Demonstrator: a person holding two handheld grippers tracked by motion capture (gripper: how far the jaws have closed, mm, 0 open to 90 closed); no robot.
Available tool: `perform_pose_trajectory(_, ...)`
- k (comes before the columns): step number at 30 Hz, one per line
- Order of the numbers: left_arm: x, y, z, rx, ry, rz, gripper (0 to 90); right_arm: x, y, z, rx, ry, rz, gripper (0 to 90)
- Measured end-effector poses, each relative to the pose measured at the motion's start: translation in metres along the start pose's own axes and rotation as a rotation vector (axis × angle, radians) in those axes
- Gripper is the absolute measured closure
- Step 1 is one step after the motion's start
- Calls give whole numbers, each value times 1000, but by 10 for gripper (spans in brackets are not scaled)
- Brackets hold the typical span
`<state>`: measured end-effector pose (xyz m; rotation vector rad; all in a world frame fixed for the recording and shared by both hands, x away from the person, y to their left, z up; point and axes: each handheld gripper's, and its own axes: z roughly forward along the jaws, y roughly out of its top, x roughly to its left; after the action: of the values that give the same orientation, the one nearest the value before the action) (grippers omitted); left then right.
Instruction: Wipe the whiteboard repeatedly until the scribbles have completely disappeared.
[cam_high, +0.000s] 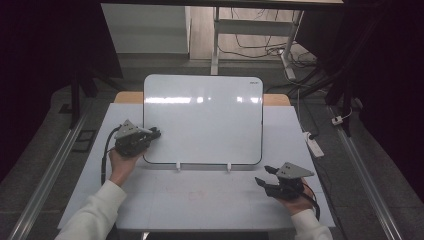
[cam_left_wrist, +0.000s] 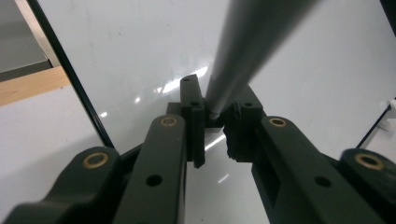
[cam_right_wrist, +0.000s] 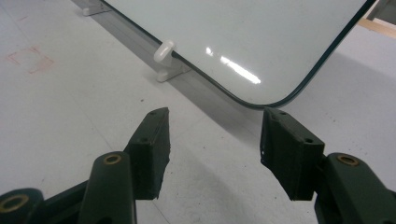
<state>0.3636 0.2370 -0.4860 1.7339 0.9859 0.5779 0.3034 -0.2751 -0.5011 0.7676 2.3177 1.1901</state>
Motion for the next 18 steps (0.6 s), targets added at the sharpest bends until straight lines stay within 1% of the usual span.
perform_pose_trajectory(1,6,1,-2,-16,4,-31,781,0,0,0,1,1,-1,427)
perform_pose_trajectory(2,12,1,-3,-27,-3,-61,781,1,0,0,1,1,-2,427)
perform_pose_trajectory(3,13,0,-2,-30,-11,-79,781,1,0,0,0,2,-3,427)
perform_pose_trajectory(4,11,-1,-2,-22,-9,-66,781,1,0,0,0,2,-3,427)
perform_pose_trajectory(7,-5,-3,4,17,-56,-21,781,0,0,0,-1,3,-1,427)
perform_pose_trajectory(9,-16,-5,9,36,-72,14,781,0,0,1,3,4,-1,427)
perform_pose_trajectory(10,-18,-5,11,38,-69,26,781,0,0,1,4,5,-3,427)
perform_pose_trajectory(11,-18,-3,11,38,-68,34,781,1,0,1,2,5,-7,427)
perform_pose_trajectory(12,-16,-2,11,26,-56,29,781,1,0,0,1,3,-8,427)
perform_pose_trajectory(13,-12,0,10,10,-43,14,781,1,0,0,-1,3,-6,427)
perform_pose_trajectory(14,-8,1,8,-5,-31,-9,781,1,0,-1,-2,2,-4,427)
perform_pose_trajectory(15,-4,1,8,-16,-28,-31,781,1,0,-1,-3,2,-3,427)
perform_pose_trajectory(16,-3,2,8,-19,-31,-41,781,0,0,-1,-2,2,-2,427)
perform_pose_trajectory(18,-6,3,10,-20,-19,-35,781,0,0,0,-2,3,-3,427)
